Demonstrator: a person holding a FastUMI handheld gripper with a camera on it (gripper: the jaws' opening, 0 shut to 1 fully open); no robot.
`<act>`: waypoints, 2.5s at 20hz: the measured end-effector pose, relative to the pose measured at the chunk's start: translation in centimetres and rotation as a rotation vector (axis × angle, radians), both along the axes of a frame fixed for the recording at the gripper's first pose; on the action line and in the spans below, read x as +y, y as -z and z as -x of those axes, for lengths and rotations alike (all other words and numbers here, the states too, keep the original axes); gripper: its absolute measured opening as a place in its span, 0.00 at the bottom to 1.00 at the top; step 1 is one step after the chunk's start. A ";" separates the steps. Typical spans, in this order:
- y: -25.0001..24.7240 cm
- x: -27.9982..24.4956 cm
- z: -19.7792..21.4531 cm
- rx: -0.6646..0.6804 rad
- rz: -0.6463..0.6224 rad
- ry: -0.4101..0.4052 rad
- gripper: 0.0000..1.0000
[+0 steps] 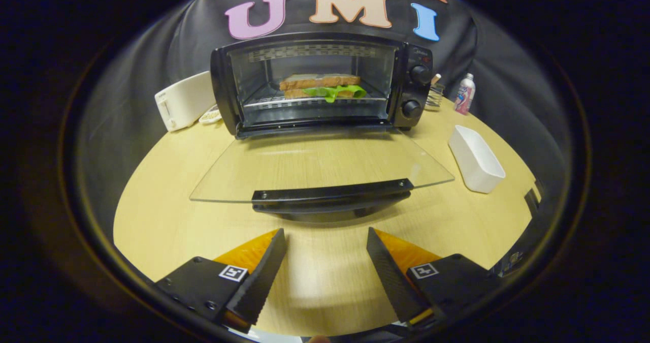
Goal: Open the toaster oven, put the food inside, and close the toaster oven door.
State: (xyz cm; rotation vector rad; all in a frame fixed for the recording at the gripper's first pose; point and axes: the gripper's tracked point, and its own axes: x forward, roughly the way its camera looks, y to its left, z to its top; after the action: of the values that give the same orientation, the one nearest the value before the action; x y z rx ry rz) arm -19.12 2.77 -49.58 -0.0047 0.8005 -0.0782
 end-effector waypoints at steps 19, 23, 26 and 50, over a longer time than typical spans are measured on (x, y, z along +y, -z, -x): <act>-2.5 1.0 -4.8 -0.087 -0.069 0.037 1.00; -3.9 1.0 -6.2 -0.120 -0.083 0.037 1.00; -4.7 1.0 -7.2 -0.139 -0.097 0.043 0.99; -7.6 0.8 -12.3 -0.208 -0.140 0.030 0.99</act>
State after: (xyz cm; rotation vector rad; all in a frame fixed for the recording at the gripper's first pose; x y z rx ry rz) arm -6.85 3.61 -42.03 0.1457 0.5968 -0.0497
